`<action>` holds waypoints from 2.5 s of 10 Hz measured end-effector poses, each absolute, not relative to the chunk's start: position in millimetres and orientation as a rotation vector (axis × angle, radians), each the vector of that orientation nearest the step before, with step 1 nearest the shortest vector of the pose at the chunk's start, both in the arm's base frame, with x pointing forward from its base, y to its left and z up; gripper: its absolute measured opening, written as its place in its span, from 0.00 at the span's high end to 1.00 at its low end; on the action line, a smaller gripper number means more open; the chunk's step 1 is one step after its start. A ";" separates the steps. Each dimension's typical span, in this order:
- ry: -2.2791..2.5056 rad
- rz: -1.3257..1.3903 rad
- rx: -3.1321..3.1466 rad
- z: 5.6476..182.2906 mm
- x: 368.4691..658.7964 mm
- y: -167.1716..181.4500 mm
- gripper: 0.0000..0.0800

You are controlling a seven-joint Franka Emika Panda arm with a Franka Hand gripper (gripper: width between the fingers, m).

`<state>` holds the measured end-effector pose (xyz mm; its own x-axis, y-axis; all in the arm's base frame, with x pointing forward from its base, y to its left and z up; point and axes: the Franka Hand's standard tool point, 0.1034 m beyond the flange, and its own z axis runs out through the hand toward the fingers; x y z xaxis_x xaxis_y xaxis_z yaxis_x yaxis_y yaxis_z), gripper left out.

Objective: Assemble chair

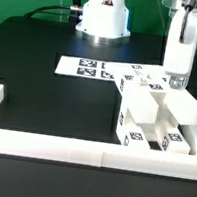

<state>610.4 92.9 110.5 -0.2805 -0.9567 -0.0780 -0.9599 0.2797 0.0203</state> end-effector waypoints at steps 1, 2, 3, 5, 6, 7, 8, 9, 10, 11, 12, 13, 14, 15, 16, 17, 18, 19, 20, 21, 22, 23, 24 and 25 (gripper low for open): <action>2.432 0.108 -1.918 110.4 608.8 91.8 0.38; 2.319 0.129 -2.071 111.3 606.9 91.2 0.23; 2.211 0.160 -2.204 113.0 606.4 92.9 0.20; 2.053 0.159 -2.342 112.8 607.1 93.2 0.19; 1.982 0.158 -2.399 112.5 607.0 93.1 0.19; 1.871 0.156 -2.482 112.3 606.8 92.9 0.19; 1.756 0.154 -2.560 112.1 606.8 92.6 0.19; 1.636 0.169 -2.655 111.2 604.3 91.0 0.19; 1.465 0.164 -2.762 111.5 605.0 89.1 0.19; 1.276 0.165 -2.865 112.8 605.5 86.7 0.19; 1.110 0.155 -2.940 113.5 606.4 85.9 0.19; 1.012 0.151 -2.980 113.4 606.3 85.5 0.19; 0.913 0.150 -3.012 113.4 606.3 85.1 0.19; 0.797 0.150 -3.043 113.4 606.3 84.8 0.19; 0.716 0.148 -3.060 113.3 606.6 84.6 0.19; 0.686 0.148 -3.066 113.3 606.5 84.6 0.19; 0.683 0.148 -3.066 113.1 606.3 84.4 0.33; 0.684 0.149 -3.066 113.0 606.3 84.5 0.50; 0.706 0.149 -3.061 112.9 606.3 84.6 0.50; 0.721 0.150 -3.058 112.7 606.2 84.5 0.65; 0.732 0.150 -3.055 112.7 606.1 84.5 0.65; 0.809 0.150 -3.037 112.6 606.1 84.8 0.65; 0.911 0.150 -3.011 112.5 606.1 84.9 0.65; 1.035 0.150 -2.974 112.5 606.1 85.0 0.65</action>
Offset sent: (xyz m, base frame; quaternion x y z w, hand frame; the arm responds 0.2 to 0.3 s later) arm 0.0014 0.0017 0.0067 -0.0265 -0.0010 -0.1516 0.9881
